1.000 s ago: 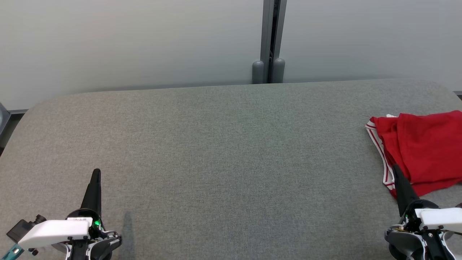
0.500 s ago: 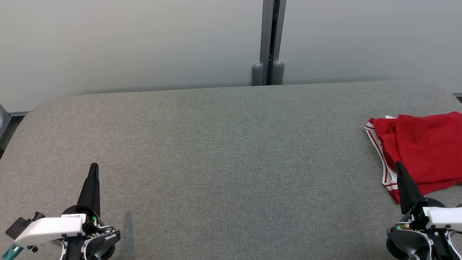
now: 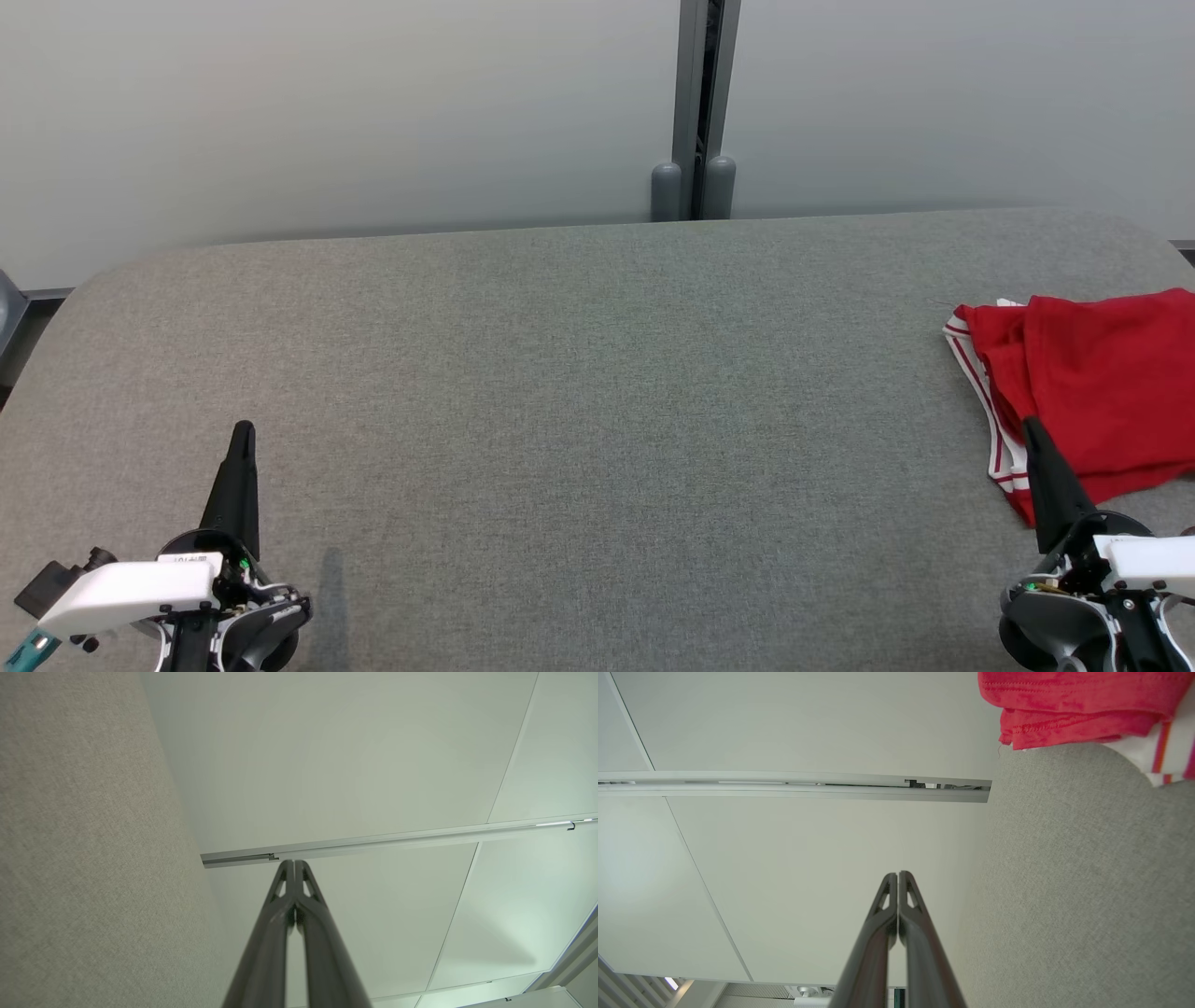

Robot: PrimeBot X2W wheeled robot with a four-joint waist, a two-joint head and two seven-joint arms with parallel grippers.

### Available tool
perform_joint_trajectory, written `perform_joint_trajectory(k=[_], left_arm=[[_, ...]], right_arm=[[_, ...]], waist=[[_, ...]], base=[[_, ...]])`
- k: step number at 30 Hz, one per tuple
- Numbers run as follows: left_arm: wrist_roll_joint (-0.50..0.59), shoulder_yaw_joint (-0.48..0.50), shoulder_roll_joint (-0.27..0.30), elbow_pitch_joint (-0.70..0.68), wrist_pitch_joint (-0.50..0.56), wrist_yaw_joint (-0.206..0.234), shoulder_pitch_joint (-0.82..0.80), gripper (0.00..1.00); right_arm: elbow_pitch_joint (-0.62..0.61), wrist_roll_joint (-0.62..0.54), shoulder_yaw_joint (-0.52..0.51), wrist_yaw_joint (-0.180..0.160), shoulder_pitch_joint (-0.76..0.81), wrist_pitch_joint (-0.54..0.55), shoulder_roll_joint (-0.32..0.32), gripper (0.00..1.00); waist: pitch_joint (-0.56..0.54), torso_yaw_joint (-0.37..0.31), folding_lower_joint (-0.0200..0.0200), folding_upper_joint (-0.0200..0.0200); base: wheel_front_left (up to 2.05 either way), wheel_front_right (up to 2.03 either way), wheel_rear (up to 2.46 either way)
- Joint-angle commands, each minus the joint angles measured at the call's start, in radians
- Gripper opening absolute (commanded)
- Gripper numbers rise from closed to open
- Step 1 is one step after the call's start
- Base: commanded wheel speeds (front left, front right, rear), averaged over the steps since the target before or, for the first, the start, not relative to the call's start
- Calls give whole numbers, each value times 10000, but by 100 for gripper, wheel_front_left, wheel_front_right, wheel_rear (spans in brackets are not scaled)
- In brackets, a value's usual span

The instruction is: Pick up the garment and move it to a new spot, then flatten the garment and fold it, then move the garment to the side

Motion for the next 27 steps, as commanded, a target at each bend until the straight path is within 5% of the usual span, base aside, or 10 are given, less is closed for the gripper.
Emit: perform_joint_trajectory(k=[1, 27], left_arm=[[-12, 43, 54, -26, 32, -34, -121, 0], [-13, 41, 54, -28, 32, -35, -120, 0]], right_arm=[[-34, 24, -8, 4, 88, 34, -92, 0], [-34, 24, -7, 4, 88, 32, -92, 0]], waist=[[0, 0, 0, 0], [0, 0, 0, 0]], base=[[0, 0, 0], [0, 0, 0]])
